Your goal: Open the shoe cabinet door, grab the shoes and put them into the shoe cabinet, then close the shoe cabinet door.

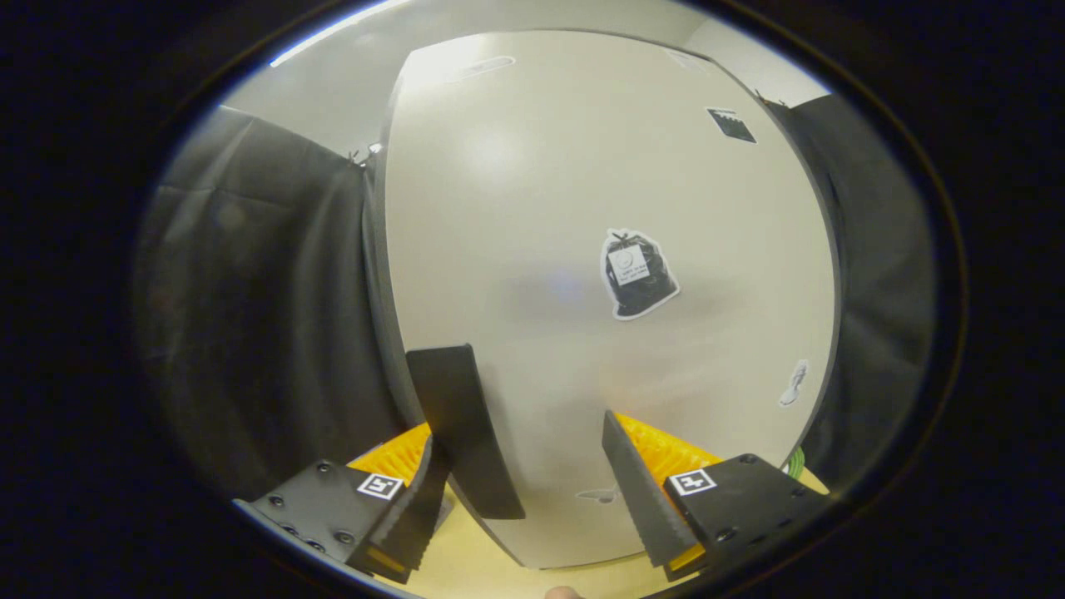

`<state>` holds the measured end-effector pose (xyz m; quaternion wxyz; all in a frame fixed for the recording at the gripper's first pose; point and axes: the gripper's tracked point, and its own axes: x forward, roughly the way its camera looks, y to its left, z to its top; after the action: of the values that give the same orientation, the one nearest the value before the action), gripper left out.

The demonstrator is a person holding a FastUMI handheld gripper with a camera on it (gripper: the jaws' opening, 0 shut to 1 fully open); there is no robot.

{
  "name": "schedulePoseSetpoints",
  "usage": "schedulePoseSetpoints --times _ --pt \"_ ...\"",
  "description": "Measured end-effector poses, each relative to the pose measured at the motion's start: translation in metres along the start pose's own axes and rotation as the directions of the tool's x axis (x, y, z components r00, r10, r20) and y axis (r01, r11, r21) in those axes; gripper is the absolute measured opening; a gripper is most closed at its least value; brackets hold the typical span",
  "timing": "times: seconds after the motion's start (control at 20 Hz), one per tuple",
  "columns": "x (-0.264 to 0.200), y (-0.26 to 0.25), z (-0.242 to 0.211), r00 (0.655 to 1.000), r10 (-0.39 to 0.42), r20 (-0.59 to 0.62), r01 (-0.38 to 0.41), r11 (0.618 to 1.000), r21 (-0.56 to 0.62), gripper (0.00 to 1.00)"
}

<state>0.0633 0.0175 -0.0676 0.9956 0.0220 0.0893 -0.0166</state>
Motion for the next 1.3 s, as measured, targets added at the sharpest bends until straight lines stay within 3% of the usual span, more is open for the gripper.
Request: schedulePoseSetpoints --times 0.5,0.95,1.3 --pt "0.003 0.001 -0.001 1.000 -0.019 0.006 0.019 1.000 -0.004 0.99" --pt "-0.023 0.008 0.006 0.998 0.050 0.023 -0.050 0.999 -0.006 0.98" --pt "-0.064 -0.074 0.050 0.990 -0.066 0.122 0.072 0.996 -0.046 0.97"
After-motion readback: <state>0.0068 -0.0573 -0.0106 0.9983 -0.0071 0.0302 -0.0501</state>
